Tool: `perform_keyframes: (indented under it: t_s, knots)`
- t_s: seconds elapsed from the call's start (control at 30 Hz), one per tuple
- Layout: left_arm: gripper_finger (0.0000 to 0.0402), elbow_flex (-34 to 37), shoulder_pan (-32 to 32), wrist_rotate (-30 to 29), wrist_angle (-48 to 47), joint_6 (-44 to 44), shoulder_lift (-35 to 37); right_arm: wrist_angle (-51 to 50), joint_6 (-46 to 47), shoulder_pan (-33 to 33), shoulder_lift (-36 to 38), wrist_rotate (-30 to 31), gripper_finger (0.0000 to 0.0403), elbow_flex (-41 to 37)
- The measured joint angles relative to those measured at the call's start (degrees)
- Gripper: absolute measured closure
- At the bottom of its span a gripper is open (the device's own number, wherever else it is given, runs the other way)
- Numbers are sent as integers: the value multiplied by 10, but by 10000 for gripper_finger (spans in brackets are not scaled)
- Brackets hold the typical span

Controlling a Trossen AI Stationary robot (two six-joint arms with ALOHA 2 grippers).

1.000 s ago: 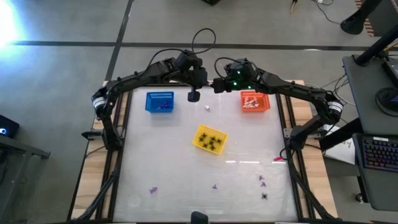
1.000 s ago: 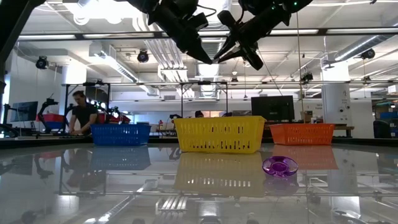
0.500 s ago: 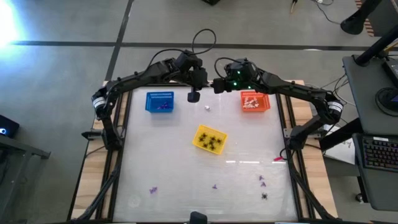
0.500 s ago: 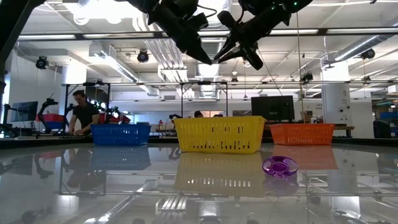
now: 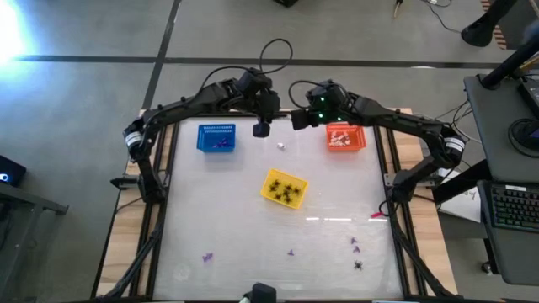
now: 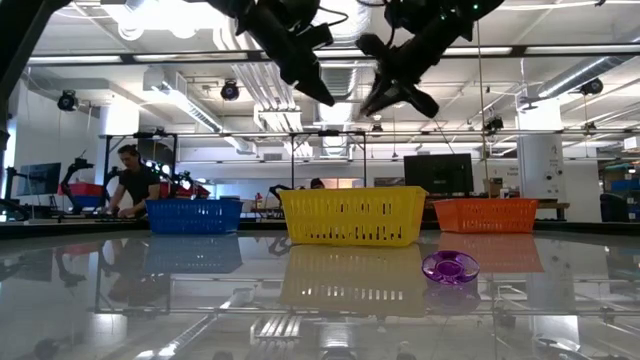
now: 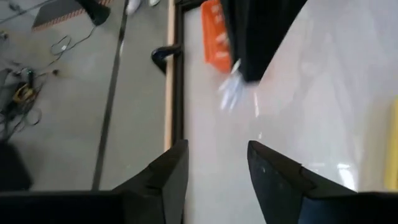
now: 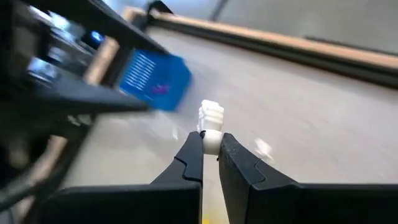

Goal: Sort Halloween decoration
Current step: Put the white skeleton toy into the orange bin

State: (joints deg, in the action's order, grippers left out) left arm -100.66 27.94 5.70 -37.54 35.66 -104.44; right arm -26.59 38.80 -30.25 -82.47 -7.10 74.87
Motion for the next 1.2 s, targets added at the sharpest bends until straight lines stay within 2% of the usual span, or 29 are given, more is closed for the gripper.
perform_keyframes:
  t_s: [0.13, 0.4, 0.6, 0.83, 1.2]
  knots:
    - [252, -12, 2, -35, -31, 11, 2, -106, -24, -11, 1, 32, 388, 0]
    - [252, -28, 19, -37, -97, 4, 2, -269, -61, -24, 1, 60, 388, 0]
    - [252, -28, 36, -37, -126, -5, 2, -365, -88, -39, 1, 109, 388, -3]
    - [252, -28, 44, -37, -140, -16, 2, -374, -104, -79, 1, 116, 388, -43]
    - [252, -28, 44, -38, -156, -31, 2, -300, -125, -132, 0, 112, 388, -147]
